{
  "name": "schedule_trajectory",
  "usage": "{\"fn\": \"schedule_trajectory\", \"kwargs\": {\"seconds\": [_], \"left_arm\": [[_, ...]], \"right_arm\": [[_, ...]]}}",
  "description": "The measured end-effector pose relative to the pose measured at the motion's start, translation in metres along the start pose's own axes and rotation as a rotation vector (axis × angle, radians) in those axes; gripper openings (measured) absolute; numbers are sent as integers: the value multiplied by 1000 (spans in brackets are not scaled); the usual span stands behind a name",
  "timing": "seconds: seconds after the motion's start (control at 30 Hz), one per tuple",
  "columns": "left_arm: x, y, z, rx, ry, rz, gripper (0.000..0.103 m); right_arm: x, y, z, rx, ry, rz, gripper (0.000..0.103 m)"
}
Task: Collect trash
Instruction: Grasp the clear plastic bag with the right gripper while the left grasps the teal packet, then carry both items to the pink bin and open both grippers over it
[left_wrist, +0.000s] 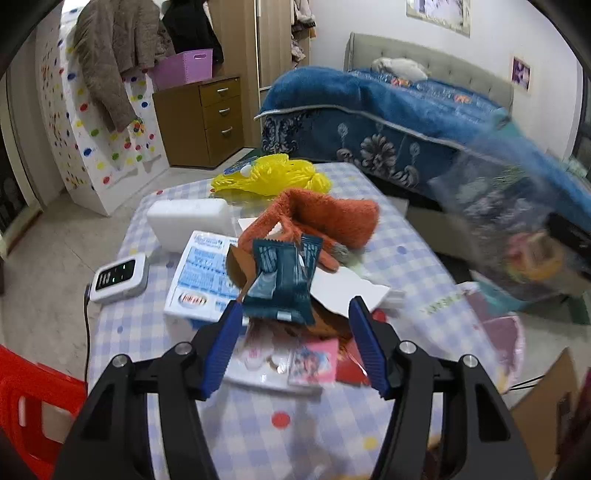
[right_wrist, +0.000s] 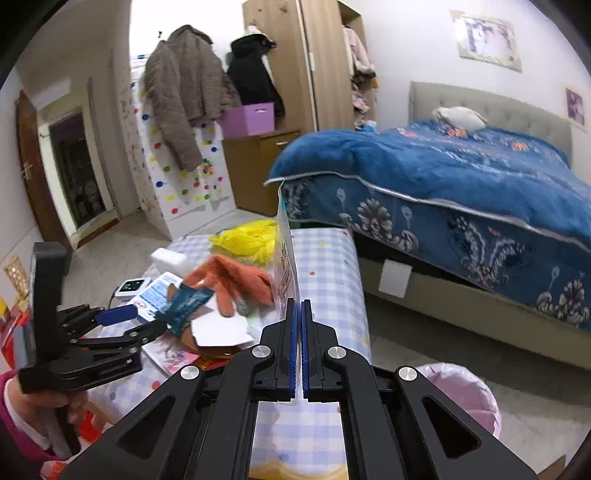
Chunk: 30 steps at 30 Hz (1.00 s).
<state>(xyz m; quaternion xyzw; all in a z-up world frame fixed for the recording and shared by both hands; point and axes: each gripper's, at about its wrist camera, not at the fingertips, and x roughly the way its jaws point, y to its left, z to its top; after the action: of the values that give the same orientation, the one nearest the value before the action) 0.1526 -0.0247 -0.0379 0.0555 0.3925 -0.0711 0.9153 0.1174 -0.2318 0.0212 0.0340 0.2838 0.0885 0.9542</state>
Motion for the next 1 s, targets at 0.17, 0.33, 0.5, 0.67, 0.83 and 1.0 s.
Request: {"fn": "schedule_trajectory", "kwargs": {"seconds": [0.17, 0.33, 0.5, 0.67, 0.83, 1.0], "left_arm": [[32, -2, 11, -7, 57, 74, 59], [44, -2, 10, 11, 85, 86, 52], [23, 11, 4, -20, 54, 38, 38], [-18, 25, -4, -70, -1, -80, 36], [-54, 11, -9, -61, -51, -166, 36], [-61, -35, -9, 0, -76, -234, 36]], "right_arm": [[7, -10, -5, 34, 28, -14, 1], [10, -16, -10, 50, 42, -16, 1], [5, -12, -11, 54, 38, -8, 2], [-7, -8, -13, 65, 16, 13, 1], [-23, -12, -15, 84, -7, 5, 2], [-41, -32, -27, 110, -8, -53, 2]]}}
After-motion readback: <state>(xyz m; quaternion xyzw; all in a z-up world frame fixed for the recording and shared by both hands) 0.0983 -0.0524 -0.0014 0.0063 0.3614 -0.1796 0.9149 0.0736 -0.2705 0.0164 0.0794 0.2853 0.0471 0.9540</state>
